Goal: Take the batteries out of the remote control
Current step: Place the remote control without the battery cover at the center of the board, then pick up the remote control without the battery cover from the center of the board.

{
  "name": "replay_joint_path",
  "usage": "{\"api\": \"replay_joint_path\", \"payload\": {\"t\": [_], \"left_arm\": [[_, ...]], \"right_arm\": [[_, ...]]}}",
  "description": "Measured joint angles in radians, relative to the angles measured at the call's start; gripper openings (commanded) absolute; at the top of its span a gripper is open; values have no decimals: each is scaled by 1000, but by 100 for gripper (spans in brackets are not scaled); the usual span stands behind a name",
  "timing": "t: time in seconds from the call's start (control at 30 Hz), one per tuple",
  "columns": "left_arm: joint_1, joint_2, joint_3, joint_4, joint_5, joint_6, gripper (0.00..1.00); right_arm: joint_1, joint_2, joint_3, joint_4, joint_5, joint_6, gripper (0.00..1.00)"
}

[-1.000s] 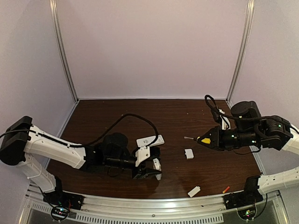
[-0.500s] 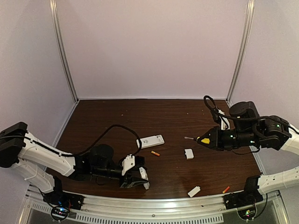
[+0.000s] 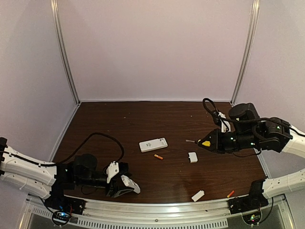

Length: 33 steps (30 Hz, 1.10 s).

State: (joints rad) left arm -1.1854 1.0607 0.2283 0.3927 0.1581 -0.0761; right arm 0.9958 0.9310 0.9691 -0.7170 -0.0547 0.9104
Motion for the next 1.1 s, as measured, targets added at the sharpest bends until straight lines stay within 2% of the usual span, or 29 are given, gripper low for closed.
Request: {"api": "replay_joint_path", "payload": {"t": [0.13,0.53,0.63,0.77,1.1], "left_arm": [[0,0,0,-74,-25,-18,77],[0,-29,8,-192,-100,-60,77],[0,-21,11,-209,-145,-91,74],[-2,45,30,-223,-200,-137,78],[-85,196,76,-206,-334,-234,86]], "right_arm": [[-6,28,0,18,-14,-13,0],[-17,45,0,50,-29,-26,0],[-19,44,0,55,-32,-27,0],[-23,40,0,56,-34,-28,0],[-28,38,-2,46,-48,-28,0]]}}
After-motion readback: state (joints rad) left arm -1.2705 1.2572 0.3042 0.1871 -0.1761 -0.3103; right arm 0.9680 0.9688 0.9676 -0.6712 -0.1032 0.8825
